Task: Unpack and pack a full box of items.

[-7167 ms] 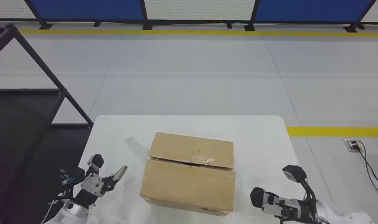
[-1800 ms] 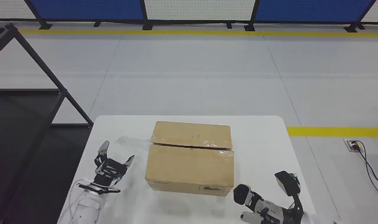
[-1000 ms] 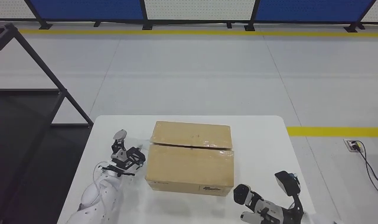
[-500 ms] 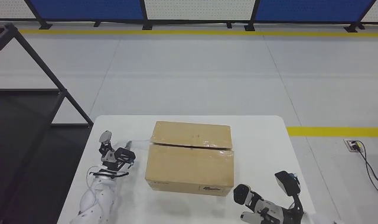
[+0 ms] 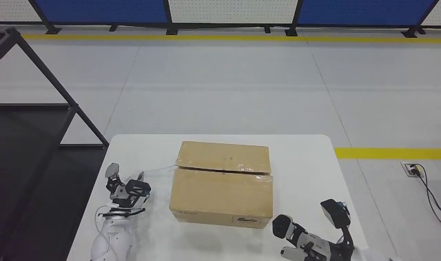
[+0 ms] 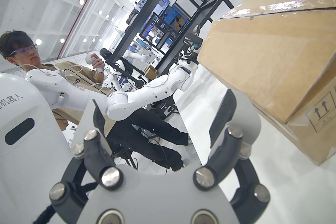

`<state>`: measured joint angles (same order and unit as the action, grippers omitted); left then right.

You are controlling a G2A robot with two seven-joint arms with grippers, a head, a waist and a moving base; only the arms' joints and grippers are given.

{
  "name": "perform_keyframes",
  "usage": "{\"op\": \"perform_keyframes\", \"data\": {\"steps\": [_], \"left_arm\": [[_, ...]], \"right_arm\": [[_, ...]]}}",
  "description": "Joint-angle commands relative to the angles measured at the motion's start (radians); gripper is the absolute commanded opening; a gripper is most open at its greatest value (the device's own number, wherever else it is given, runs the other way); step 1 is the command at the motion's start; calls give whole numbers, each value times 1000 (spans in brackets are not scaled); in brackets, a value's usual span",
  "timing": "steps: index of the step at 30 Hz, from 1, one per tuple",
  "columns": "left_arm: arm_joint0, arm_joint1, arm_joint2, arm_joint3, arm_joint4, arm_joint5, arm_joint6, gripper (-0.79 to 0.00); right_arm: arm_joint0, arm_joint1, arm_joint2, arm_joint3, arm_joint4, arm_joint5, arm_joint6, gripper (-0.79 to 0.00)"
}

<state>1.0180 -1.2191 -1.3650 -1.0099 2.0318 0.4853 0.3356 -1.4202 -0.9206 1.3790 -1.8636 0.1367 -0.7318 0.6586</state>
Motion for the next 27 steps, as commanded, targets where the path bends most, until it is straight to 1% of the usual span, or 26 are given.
{"op": "perform_keyframes", "data": {"steps": [1, 9, 27], "left_arm": [[-3, 0, -3, 10, 0, -6, -9, 0], [-11, -3, -12, 42, 0, -17, -19, 0], [57, -24, -27, 13, -95, 104, 8, 0]], "right_arm": [[0, 0, 0, 0, 0, 0, 0, 0], [0, 0, 0, 0, 0, 0, 0, 0], [0, 0, 0, 0, 0, 0, 0, 0]]}}
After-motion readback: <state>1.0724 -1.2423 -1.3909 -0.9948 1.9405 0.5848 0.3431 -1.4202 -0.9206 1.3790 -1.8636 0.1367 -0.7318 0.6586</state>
